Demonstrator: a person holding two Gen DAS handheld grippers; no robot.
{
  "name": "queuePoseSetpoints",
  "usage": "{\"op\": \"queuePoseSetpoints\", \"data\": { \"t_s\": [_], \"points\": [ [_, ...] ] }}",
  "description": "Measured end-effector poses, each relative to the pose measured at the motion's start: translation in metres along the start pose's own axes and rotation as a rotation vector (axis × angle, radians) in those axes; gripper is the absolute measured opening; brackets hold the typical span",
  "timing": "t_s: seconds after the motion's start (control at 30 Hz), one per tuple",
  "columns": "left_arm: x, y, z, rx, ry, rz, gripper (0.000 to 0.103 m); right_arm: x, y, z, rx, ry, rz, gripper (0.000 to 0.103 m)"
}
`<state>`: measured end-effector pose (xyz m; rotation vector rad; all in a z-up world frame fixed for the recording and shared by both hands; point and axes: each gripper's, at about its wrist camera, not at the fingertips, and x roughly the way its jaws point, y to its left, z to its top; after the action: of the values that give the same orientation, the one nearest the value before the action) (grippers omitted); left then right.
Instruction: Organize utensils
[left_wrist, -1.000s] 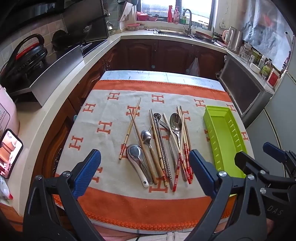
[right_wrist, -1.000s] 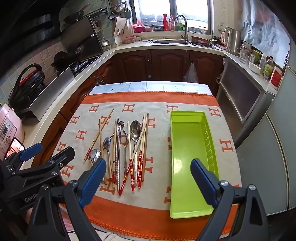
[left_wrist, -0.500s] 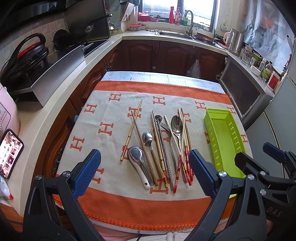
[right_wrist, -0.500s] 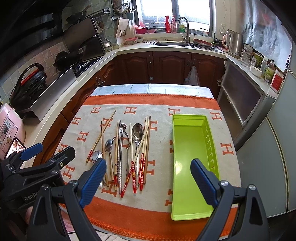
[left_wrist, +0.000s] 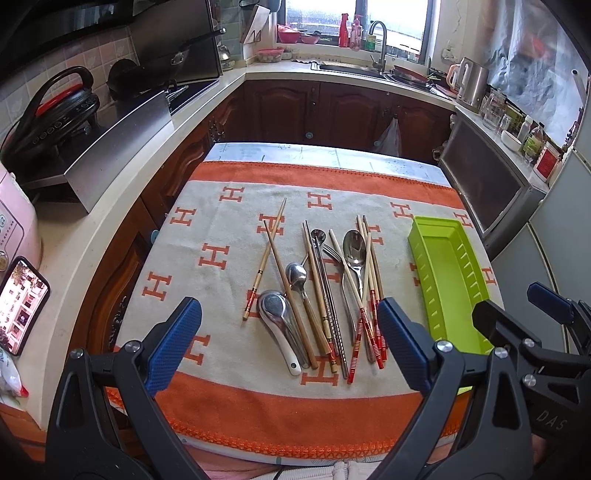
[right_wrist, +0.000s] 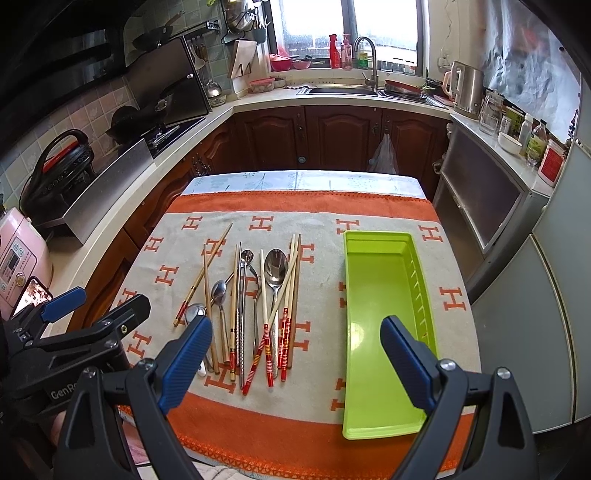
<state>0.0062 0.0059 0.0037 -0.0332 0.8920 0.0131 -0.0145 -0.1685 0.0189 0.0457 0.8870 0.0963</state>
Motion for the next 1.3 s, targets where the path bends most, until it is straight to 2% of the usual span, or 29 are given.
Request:
{"op": "queuePoseSetpoints", "data": {
  "t_s": [1.3],
  "points": [
    [-0.0008, 0.0050, 0.0005, 0.004, 0.007, -0.004, 0.095, -0.0006, 0.0032, 0.0004, 0.009, 0.009, 0.020, 0.093]
  ]
}}
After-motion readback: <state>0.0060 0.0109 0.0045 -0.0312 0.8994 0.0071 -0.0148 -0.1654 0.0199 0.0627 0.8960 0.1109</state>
